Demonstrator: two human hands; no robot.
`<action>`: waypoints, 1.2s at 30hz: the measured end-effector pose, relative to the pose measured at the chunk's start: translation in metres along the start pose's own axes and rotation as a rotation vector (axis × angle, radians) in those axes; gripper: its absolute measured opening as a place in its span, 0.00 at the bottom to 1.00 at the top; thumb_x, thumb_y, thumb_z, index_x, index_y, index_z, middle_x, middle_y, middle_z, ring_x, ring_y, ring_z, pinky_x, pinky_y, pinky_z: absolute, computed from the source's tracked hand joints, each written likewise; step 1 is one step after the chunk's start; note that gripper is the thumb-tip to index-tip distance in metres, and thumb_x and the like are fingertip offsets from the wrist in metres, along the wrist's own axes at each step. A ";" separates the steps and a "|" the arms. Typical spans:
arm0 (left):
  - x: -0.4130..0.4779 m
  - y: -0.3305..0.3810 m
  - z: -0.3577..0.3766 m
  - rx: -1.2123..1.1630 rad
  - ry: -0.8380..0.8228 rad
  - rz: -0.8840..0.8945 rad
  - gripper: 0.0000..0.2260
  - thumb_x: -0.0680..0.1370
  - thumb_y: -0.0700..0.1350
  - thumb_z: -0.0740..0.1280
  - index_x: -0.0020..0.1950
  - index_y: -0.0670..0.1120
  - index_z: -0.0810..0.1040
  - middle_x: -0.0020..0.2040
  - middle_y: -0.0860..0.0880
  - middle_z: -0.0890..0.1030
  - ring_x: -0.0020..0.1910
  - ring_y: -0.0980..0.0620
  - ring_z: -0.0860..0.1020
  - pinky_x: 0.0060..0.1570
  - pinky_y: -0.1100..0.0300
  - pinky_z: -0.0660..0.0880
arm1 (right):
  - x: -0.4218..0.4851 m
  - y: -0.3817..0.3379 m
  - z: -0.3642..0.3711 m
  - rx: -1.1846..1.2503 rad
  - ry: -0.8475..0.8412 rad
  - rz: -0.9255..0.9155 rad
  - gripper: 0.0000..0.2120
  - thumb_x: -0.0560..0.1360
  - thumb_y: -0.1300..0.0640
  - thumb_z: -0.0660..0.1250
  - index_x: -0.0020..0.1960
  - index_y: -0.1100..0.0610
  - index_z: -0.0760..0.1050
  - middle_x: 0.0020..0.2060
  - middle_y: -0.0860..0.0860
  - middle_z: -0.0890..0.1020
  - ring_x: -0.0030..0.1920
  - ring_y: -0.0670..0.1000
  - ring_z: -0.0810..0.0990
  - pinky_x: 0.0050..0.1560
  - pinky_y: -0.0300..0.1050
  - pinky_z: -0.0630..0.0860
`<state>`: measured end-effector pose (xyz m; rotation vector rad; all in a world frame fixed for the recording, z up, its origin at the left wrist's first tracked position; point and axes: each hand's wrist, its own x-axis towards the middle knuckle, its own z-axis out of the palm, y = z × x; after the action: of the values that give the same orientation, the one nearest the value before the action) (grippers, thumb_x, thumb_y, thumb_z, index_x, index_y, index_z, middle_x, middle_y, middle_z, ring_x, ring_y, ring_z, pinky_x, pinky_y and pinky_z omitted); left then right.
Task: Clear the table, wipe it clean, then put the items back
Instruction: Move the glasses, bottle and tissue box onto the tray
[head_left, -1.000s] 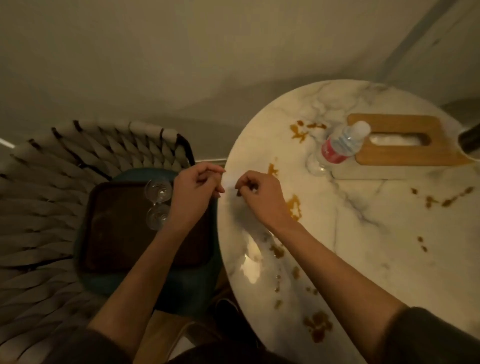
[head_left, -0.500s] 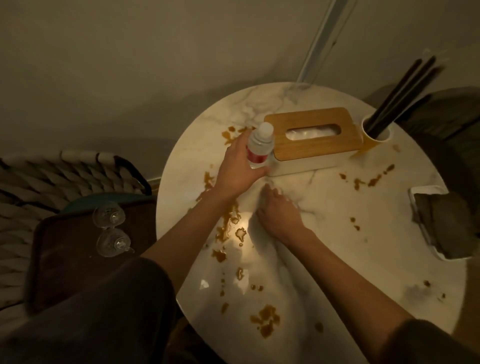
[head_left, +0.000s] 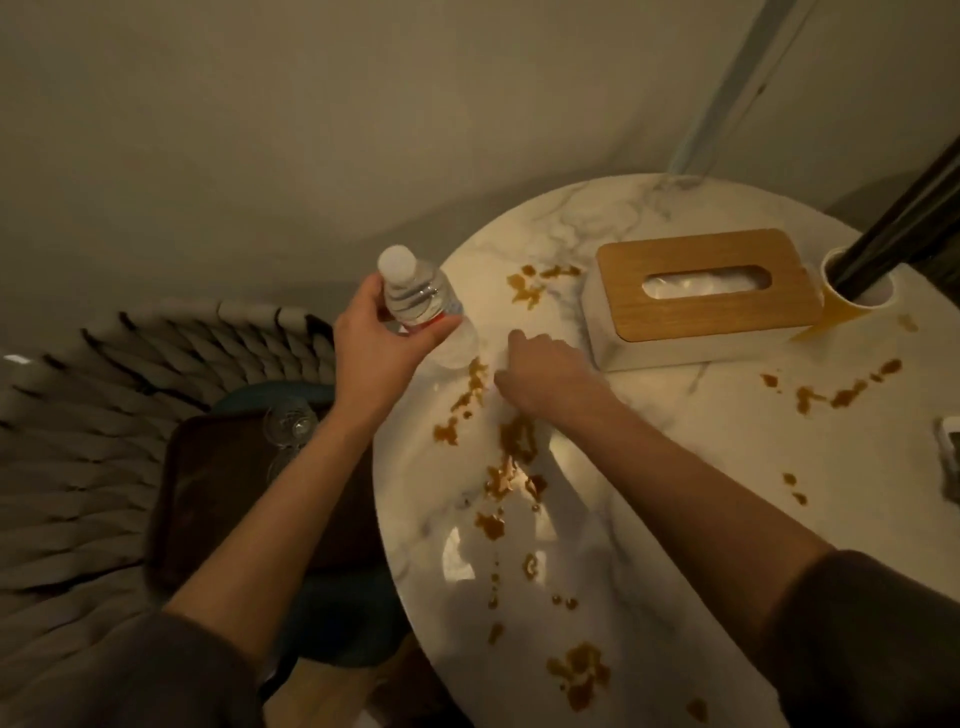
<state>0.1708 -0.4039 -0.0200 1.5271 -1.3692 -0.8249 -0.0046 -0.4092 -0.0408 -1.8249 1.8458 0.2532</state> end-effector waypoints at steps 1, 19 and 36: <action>0.003 -0.008 -0.014 0.027 0.022 -0.022 0.27 0.66 0.53 0.79 0.62 0.50 0.74 0.55 0.54 0.81 0.54 0.59 0.79 0.55 0.60 0.78 | 0.006 -0.009 0.000 0.004 0.028 -0.072 0.19 0.79 0.49 0.58 0.66 0.58 0.66 0.59 0.58 0.74 0.59 0.60 0.75 0.53 0.50 0.70; 0.007 -0.216 -0.083 0.440 -0.126 -0.403 0.24 0.68 0.48 0.78 0.59 0.48 0.72 0.56 0.48 0.80 0.55 0.49 0.77 0.51 0.56 0.74 | 0.088 -0.093 0.041 -0.216 -0.029 0.191 0.52 0.73 0.25 0.47 0.78 0.61 0.35 0.72 0.74 0.57 0.72 0.78 0.44 0.72 0.71 0.44; -0.007 -0.274 -0.064 0.398 -0.049 -0.512 0.31 0.67 0.50 0.78 0.66 0.45 0.71 0.63 0.45 0.75 0.63 0.46 0.73 0.59 0.51 0.71 | 0.091 -0.091 0.045 -0.216 0.013 0.183 0.53 0.72 0.25 0.47 0.78 0.64 0.37 0.72 0.71 0.61 0.71 0.80 0.47 0.71 0.73 0.48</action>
<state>0.3335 -0.3897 -0.2494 2.2386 -1.2396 -0.9347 0.0985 -0.4737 -0.1024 -1.7985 2.0660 0.5263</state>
